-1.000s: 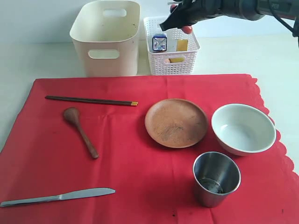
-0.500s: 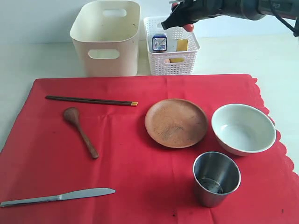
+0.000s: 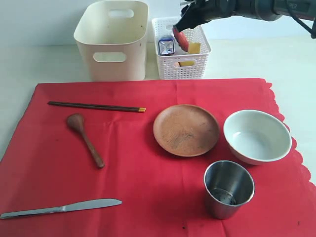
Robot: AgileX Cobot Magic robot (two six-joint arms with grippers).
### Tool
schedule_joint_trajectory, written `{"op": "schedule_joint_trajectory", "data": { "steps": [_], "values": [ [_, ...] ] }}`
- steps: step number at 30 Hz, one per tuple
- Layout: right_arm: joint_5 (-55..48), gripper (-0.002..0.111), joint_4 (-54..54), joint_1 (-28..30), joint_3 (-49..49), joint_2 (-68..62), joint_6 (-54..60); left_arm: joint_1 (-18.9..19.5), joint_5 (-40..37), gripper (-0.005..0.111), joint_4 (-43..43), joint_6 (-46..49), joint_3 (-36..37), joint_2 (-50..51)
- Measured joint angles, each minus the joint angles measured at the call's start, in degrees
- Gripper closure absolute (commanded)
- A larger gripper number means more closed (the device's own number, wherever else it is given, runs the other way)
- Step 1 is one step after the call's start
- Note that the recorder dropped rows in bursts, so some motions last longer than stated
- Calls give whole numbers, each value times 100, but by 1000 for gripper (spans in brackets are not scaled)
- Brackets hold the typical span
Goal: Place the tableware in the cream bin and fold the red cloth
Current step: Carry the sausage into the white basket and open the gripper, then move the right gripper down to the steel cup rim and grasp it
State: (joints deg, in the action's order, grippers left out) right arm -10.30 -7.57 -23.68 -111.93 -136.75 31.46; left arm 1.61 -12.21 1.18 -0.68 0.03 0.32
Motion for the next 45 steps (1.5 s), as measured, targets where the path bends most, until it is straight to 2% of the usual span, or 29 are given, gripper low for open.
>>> {"op": "schedule_joint_trajectory", "data": {
  "steps": [4,9,11,17,21,25,31,37,45],
  "values": [
    [12,50,44,33,0,0,-201,0,0,107,0,0,0,0],
    [-108,50,67,46,0,10,-420,0,0,107,0,0,0,0],
    [-459,53,67,46,0,132,-420,0,0,107,0,0,0,0],
    [-1212,90,79,68,-9,734,-430,0,0,107,0,0,0,0],
    [-1741,108,89,68,-9,1026,-630,0,0,107,0,0,0,0],
    [-1897,108,89,76,214,1304,-983,0,0,107,0,0,0,0],
    [-1758,108,34,76,1044,1832,-1567,0,0,107,0,0,0,0],
    [-1455,108,-750,76,2185,2583,-1615,0,0,107,0,0,0,0],
    [-1176,108,-902,-275,3436,3617,-1615,0,0,107,0,0,0,0]
  ]
}}
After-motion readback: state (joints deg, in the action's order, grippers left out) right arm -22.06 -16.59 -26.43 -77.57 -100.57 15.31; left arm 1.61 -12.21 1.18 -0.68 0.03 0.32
